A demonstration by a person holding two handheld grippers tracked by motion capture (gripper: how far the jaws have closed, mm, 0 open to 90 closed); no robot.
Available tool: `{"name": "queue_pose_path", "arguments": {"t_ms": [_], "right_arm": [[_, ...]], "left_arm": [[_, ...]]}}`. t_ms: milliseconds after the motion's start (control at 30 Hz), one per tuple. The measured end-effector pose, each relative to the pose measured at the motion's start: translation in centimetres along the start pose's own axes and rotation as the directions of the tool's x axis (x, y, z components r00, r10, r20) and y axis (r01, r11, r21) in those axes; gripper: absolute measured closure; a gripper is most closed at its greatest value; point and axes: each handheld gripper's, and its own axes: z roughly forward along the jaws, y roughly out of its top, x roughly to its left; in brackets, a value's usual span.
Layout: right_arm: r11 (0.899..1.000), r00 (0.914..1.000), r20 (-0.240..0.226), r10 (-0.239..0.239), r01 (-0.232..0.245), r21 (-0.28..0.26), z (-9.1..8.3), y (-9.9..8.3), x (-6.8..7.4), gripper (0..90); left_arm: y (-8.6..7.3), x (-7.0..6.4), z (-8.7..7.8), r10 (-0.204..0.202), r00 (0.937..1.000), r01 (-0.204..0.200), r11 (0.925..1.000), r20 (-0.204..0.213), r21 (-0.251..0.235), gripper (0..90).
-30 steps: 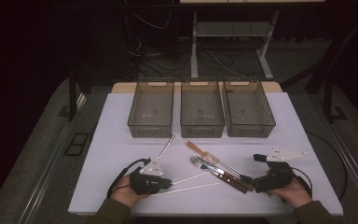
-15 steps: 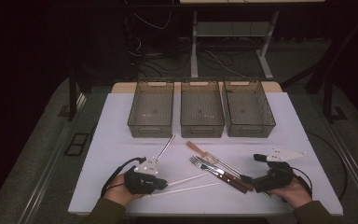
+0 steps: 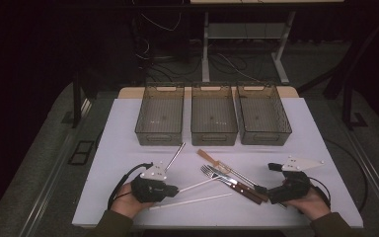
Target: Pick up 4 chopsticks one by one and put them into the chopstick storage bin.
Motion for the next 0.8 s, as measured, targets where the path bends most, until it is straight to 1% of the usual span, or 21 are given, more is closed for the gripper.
{"name": "queue_pose_path", "arguments": {"t_ms": [33,100,133,200,333,367,500,533,600,633,667,800], "right_arm": [[1.0,1.0,0.0,-0.001,0.001,0.0,0.0,0.0,0.0,1.3],[1.0,1.0,-0.002,-0.002,0.002,-0.001,0.0,0.0,0.0,1.3],[1.0,1.0,-0.004,-0.003,0.003,0.0,0.0,0.0,0.0,1.3],[1.0,1.0,-0.004,-0.004,0.004,0.0,0.0,0.0,0.0,1.3],[1.0,1.0,-0.002,-0.005,0.005,-0.001,0.0,0.0,0.0,1.3],[1.0,1.0,-0.002,-0.005,0.005,0.0,0.0,0.0,0.1,1.3],[1.0,1.0,-0.002,-0.007,0.007,0.0,0.0,0.0,0.1,1.3],[1.0,1.0,-0.003,-0.007,0.007,0.0,0.0,0.0,0.1,1.3],[1.0,1.0,-0.003,-0.007,0.007,0.0,0.0,0.0,0.1,1.3],[1.0,1.0,-0.004,-0.007,0.007,0.0,0.0,0.0,0.1,1.3],[1.0,0.9999,-0.006,-0.008,0.008,-0.001,0.0,0.0,0.1,1.3],[1.0,0.9999,-0.01,-0.011,0.011,0.002,0.0,0.1,0.1,1.3]], "left_arm": [[0.1,0.0,0.1,-0.004,1.0,0.004,1.0,-0.002,-0.006,84.0],[0.4,0.0,0.2,-0.024,0.9997,0.024,0.9997,-0.007,-0.009,84.0],[0.6,0.0,0.2,-0.027,0.9996,0.026,0.9996,-0.009,-0.013,84.0],[0.8,0.0,0.3,-0.04,0.999,0.039,0.999,-0.021,-0.022,84.1],[1.3,0.2,0.3,-0.035,0.9989,0.034,0.9992,-0.031,-0.022,84.0],[1.5,0.2,0.3,-0.039,0.9987,0.038,0.9989,-0.032,-0.027,84.0],[2.0,0.4,0.3,-0.04,0.998,0.039,0.9989,-0.049,-0.027,84.0],[2.1,0.4,0.2,-0.035,0.9976,0.034,0.9992,-0.059,-0.022,84.0],[2.3,0.5,0.2,-0.044,0.9969,0.042,0.9989,-0.066,-0.022,84.0],[2.5,0.6,0.2,-0.039,0.9967,0.038,0.9991,-0.071,-0.019,84.1],[2.5,0.6,0.2,-0.048,0.9962,0.047,0.9985,-0.072,-0.028,84.1],[2.9,0.8,0.0,-0.047,0.9965,0.044,0.9982,-0.069,-0.041,84.0]]}}
